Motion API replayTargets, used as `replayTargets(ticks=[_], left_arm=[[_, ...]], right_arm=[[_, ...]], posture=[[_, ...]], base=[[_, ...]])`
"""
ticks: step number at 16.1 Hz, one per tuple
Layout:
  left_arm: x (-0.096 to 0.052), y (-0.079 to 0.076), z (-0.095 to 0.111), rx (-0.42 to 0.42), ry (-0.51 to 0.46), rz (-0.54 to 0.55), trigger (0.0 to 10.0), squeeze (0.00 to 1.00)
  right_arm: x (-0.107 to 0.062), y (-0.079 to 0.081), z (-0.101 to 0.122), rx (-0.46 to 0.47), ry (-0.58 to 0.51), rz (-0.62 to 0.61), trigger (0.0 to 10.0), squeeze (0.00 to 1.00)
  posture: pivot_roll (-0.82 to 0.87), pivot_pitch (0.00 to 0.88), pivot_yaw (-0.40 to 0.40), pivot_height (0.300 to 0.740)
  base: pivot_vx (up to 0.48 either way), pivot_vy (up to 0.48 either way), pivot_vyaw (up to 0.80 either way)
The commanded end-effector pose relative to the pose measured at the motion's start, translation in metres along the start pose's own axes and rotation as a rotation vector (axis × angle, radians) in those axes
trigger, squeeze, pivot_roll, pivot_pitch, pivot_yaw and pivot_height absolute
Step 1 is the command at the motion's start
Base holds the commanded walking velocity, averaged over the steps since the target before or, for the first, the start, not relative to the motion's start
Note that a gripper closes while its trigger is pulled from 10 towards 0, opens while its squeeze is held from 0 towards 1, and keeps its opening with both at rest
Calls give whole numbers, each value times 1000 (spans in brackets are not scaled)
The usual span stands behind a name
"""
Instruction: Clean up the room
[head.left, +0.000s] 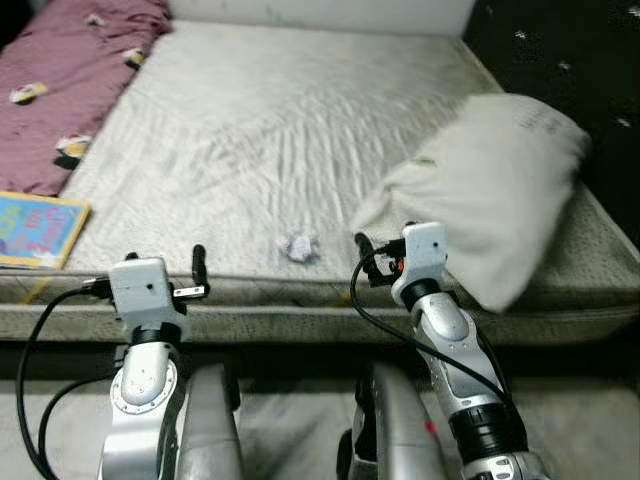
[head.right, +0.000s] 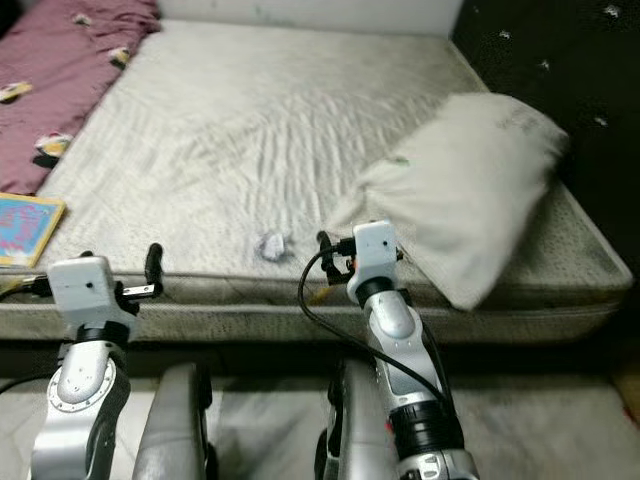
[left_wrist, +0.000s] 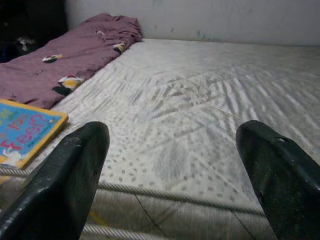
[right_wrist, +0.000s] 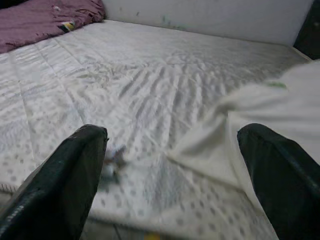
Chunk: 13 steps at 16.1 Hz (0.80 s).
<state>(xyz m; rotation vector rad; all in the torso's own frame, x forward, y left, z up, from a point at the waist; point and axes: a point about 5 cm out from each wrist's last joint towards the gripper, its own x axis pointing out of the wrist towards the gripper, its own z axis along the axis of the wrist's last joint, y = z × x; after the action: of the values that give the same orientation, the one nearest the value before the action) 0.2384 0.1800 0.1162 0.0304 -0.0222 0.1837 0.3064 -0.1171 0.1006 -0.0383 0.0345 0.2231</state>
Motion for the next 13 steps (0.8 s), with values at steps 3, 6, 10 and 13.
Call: replayTargets(ticks=[3, 6, 10, 13], left_arm=[[8, 2, 7, 6, -15, 13, 10000, 0], [12, 6, 16, 18, -33, 30, 10000, 0], [4, 12, 11, 16, 2, 33, 10000, 0], [-2, 10, 8, 2, 24, 18, 10000, 0]], right_arm=[[6, 3, 3, 0, 3, 51, 10000, 0], [12, 20, 7, -17, -8, 151, 10000, 0], [12, 34, 5, -19, -5, 221, 10000, 0], [10, 40, 5, -20, -15, 270, 10000, 0]], posture=[[77, 102, -65, 534], [61, 148, -73, 534], [72, 160, -75, 534], [76, 154, -78, 534]], base=[[0, 0, 0], [0, 0, 0], [0, 0, 0], [200, 0, 0]])
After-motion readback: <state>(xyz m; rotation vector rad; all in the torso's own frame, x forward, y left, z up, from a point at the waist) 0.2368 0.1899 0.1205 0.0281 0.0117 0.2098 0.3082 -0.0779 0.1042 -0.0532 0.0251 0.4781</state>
